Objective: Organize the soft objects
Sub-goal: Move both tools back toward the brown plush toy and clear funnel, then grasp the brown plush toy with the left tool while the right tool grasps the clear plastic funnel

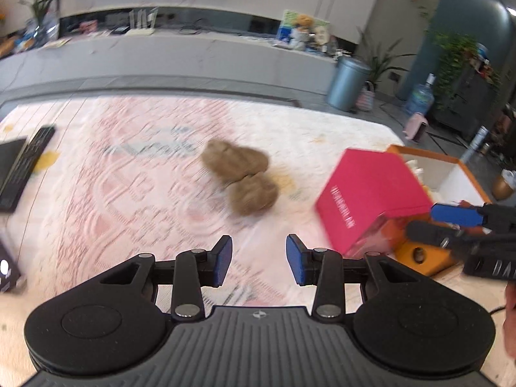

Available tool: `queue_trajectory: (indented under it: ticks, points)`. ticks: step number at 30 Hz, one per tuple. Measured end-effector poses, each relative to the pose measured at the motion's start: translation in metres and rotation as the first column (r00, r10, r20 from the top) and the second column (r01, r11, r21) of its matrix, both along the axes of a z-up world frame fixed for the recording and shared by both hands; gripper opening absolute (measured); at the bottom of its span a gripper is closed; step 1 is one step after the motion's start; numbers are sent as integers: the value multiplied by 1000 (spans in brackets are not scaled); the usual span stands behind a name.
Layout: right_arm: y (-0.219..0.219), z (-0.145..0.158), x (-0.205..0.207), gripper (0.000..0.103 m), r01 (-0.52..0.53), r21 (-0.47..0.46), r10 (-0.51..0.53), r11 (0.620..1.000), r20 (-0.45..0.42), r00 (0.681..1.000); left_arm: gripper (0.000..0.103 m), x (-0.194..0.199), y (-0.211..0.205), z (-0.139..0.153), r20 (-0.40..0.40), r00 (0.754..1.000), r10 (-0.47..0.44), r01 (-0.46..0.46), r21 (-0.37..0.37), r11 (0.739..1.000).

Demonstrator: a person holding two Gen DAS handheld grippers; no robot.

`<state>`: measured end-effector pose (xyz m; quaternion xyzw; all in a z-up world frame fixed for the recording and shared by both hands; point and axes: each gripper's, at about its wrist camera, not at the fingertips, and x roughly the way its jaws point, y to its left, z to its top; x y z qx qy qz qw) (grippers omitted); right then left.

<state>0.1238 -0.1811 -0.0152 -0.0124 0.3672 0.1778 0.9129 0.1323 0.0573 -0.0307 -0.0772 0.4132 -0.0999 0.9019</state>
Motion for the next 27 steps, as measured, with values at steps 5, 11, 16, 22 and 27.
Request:
queue_trajectory:
  ticks: [5, 11, 16, 22, 27]
  points:
    - [52, -47, 1, 72, -73, -134, 69, 988, -34, 997, 44, -8, 11, -21, -22, 1000, 19, -19, 14, 1000]
    - [87, -100, 8, 72, -155, -285, 147, 946, -50, 988, 42, -2, 11, -41, -44, 999, -1, 3, 53, 999]
    - [94, -119, 30, 72, -167, -284, 146, 944, -92, 985, 42, 9, 18, -53, -74, 997, 1, 2, 44, 999]
    - [94, -132, 53, 60, -131, -220, 105, 967, -124, 987, 42, 15, 17, -67, -120, 993, -9, 14, 38, 999]
    - [92, -137, 59, 49, -96, -179, 72, 979, -138, 988, 42, 15, 16, -68, -120, 993, -14, 20, 50, 999]
